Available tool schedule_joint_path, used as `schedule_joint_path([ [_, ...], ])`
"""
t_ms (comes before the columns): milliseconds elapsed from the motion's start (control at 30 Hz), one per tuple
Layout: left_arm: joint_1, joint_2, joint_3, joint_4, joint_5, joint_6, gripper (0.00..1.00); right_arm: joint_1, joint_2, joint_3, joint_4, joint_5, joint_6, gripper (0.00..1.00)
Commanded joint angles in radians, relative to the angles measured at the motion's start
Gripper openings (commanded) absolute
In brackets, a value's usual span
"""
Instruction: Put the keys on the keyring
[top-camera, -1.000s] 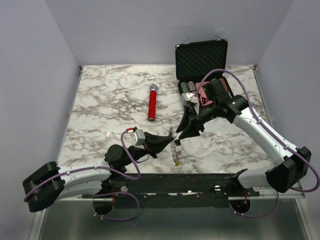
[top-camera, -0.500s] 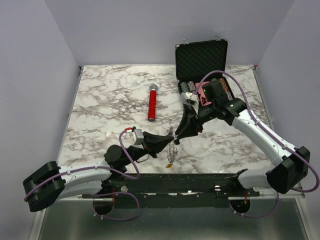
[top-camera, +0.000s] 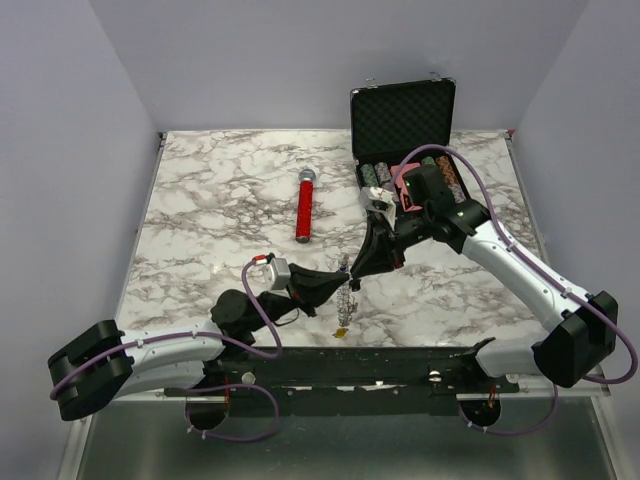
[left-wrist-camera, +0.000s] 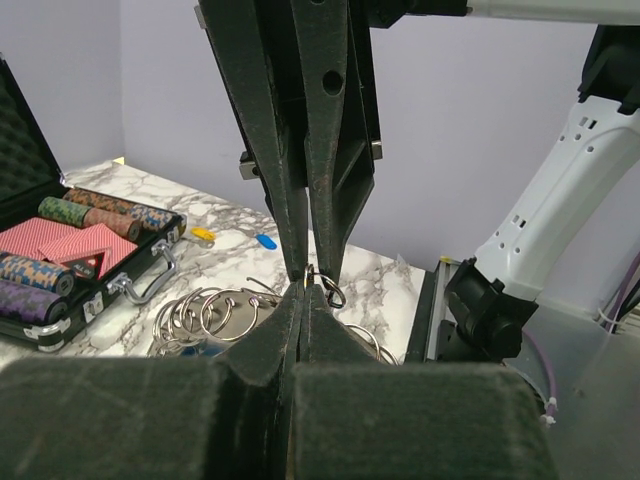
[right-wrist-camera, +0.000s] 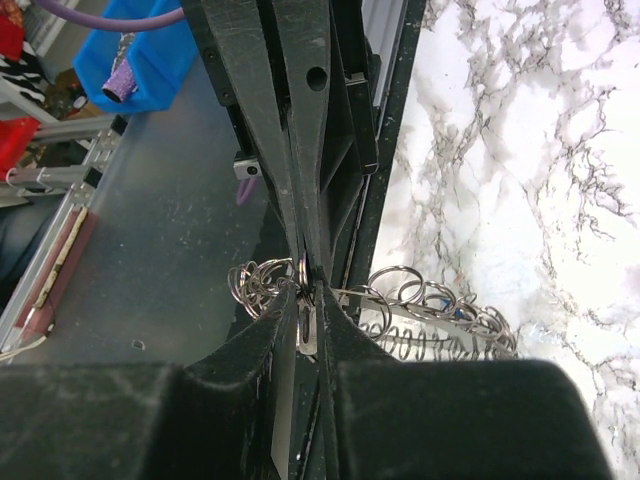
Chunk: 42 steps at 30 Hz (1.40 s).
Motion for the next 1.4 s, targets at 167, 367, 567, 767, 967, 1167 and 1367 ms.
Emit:
schedule_joint_path([
  [167, -0.017, -0.007, 0.037, 0.044, -0.057, -0.013, 0.00, 0.012, -0.034, -0.024, 0.036, -0.003, 0.005, 0.20],
  [367, -0.029, -0.007, 0.014, 0.056, -0.110, -0.021, 0.00, 0.018, -0.046, -0.059, 0.069, 0.021, 0.019, 0.21],
  [567, -0.029, -0.001, 0.021, 0.055, -0.110, -0.018, 0.00, 0.027, -0.031, -0.056, 0.060, 0.020, -0.005, 0.08],
  [767, -0.029, 0.001, 0.011, 0.067, -0.102, -0.028, 0.00, 0.030, -0.026, -0.036, -0.026, -0.006, -0.108, 0.00],
  [967, -0.029, -0.016, 0.003, 0.073, -0.110, -0.027, 0.00, 0.029, -0.031, -0.039, -0.034, 0.001, -0.119, 0.06],
  [1167, -0.031, -0.031, -0.005, 0.099, -0.145, -0.021, 0.00, 0.030, -0.028, -0.048, -0.014, -0.005, -0.088, 0.09],
  [1367, -0.031, -0.021, 0.006, 0.115, -0.157, -0.019, 0.00, 0.030, -0.033, -0.067, 0.013, -0.015, -0.059, 0.18],
])
